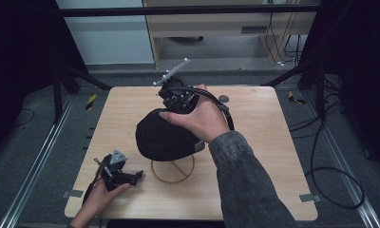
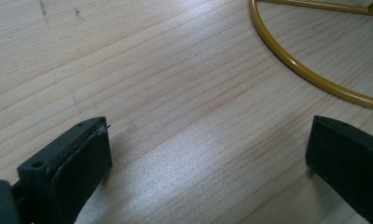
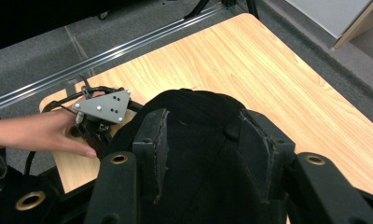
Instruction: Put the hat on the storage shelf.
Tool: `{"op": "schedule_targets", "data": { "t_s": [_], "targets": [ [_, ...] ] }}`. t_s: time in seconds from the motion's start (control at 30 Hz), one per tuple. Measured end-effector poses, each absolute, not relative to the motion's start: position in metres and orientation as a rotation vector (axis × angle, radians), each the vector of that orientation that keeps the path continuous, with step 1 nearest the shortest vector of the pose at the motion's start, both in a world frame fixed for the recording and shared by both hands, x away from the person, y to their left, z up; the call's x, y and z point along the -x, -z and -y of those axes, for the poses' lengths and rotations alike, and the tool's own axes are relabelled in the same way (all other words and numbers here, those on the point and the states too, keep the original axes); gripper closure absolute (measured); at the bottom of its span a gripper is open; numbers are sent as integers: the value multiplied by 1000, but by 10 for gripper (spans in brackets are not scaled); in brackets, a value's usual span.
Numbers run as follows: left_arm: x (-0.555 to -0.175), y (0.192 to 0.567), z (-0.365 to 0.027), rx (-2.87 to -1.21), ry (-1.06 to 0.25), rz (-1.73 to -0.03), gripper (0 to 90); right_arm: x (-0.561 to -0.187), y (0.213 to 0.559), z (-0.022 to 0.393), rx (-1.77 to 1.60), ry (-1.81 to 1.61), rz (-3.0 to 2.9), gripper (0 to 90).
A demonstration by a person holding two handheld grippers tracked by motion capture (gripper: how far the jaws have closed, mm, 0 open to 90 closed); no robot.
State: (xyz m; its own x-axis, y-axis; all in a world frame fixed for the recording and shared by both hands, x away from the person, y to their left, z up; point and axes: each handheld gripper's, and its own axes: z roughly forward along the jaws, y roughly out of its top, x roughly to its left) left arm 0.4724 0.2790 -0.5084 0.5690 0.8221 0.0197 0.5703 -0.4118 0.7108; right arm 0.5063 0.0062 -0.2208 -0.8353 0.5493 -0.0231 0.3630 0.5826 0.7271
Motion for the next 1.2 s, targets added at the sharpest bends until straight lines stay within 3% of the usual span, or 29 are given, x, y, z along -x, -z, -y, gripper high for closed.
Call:
{"op": "schedule_targets", "data": {
  "t_s": [0.43,0.77,1.2],
  "targets": [
    [-472,508,-279,-2136,-487,-1108,0,-498,210,18,-773,-1122,-2505,519],
    [-472,508,-279,-2135,-489,-1107,0,-496,210,68,-901,-1167,-2379,491],
    [-472,509,-279,-2134,-486,-1109,0,-494,242,133,-1114,-1095,-2154,236]
  ]
}}
